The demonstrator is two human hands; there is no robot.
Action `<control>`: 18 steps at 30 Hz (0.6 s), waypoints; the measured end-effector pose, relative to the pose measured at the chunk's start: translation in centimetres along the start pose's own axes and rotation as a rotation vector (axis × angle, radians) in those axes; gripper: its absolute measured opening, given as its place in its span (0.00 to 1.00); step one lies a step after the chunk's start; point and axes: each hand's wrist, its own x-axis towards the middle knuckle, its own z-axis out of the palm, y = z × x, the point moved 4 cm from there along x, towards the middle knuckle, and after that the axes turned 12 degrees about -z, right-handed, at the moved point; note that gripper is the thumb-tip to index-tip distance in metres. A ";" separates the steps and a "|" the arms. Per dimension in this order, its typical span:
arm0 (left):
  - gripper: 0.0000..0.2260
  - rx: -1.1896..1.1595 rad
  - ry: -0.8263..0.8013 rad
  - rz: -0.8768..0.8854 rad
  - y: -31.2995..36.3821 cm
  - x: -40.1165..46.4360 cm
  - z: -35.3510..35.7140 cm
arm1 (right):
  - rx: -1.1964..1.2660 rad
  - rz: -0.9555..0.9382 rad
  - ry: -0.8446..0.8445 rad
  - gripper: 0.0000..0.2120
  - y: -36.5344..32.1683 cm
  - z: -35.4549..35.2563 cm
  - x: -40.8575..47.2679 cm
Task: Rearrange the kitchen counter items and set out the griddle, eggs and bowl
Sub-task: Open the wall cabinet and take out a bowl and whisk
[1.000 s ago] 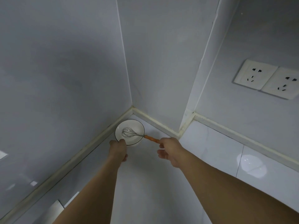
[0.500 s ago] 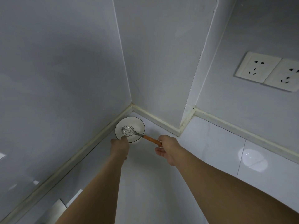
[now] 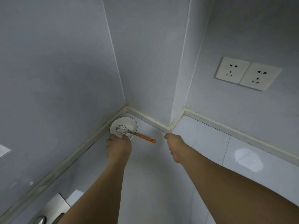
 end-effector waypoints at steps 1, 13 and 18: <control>0.20 0.058 0.016 0.107 0.9 -1.4 0.0 | -0.015 -0.023 0.013 0.21 -0.1 -1.4 -1.1; 0.21 0.189 -0.076 0.763 10.0 -16.9 4.6 | -0.038 -0.119 0.237 0.16 0.8 -17.3 -7.7; 0.21 0.192 -0.148 0.936 12.2 -26.1 7.3 | 0.050 -0.136 0.373 0.05 3.5 -26.1 -12.5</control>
